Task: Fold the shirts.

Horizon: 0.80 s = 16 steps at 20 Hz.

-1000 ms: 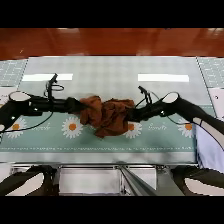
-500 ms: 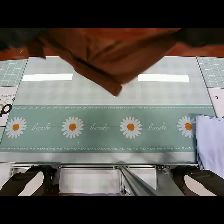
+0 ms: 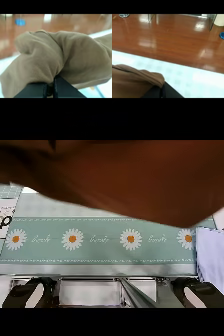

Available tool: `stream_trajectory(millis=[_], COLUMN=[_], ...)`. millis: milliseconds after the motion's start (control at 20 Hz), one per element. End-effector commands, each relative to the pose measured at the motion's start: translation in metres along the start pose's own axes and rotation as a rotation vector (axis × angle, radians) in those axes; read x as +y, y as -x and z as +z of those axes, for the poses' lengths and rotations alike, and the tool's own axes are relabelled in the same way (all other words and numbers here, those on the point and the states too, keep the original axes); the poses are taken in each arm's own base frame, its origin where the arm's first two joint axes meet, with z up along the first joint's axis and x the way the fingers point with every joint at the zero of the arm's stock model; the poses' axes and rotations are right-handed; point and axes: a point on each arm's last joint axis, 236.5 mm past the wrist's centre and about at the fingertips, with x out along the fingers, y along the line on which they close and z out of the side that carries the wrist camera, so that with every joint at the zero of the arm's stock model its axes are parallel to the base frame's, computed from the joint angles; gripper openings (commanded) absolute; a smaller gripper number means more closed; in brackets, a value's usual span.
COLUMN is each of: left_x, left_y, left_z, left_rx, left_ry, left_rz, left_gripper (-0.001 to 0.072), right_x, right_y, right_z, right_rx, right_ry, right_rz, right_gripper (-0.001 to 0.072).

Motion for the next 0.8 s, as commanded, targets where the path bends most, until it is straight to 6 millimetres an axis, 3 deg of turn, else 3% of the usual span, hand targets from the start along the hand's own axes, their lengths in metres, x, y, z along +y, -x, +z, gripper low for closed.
stream_trajectory(millis=[0, 100, 200, 350, 450, 550, 750], left_x=[-0.006, 0.004, 0.022, 0.069, 0.107, 0.131, 0.162], left_y=[0.006, -0.010, -0.030, -0.071, -0.097, -0.121, -0.180], left_z=[-0.064, -0.111, -0.165, -0.250, -0.300, -0.334, -0.369], left_rx=[0.177, 0.269, 0.376, 0.464, 0.466, 0.451, 0.460], left_ry=[0.083, 0.198, 0.328, 0.505, 0.613, 0.722, 0.748], left_rz=[-0.012, -0.038, -0.055, -0.013, 0.063, 0.094, 0.117], left_gripper=[0.0035, 0.0035, 0.0035, 0.0035, 0.0036, 0.0035, 0.0035], right_x=[0.019, 0.035, 0.032, 0.022, 0.025, 0.030, 0.031], right_y=[0.009, -0.019, -0.058, -0.137, -0.198, -0.261, -0.362], right_z=[-0.038, -0.070, -0.095, -0.130, -0.156, -0.187, -0.247], right_rx=[0.100, 0.202, 0.270, 0.386, 0.497, 0.585, 0.660], right_ry=[-0.051, -0.080, -0.116, -0.122, -0.149, -0.211, -0.369], right_rz=[0.073, 0.156, 0.160, 0.159, 0.207, 0.254, 0.272], right_gripper=[0.0028, 0.0028, 0.0028, 0.0026, 0.0027, 0.0028, 0.0028])
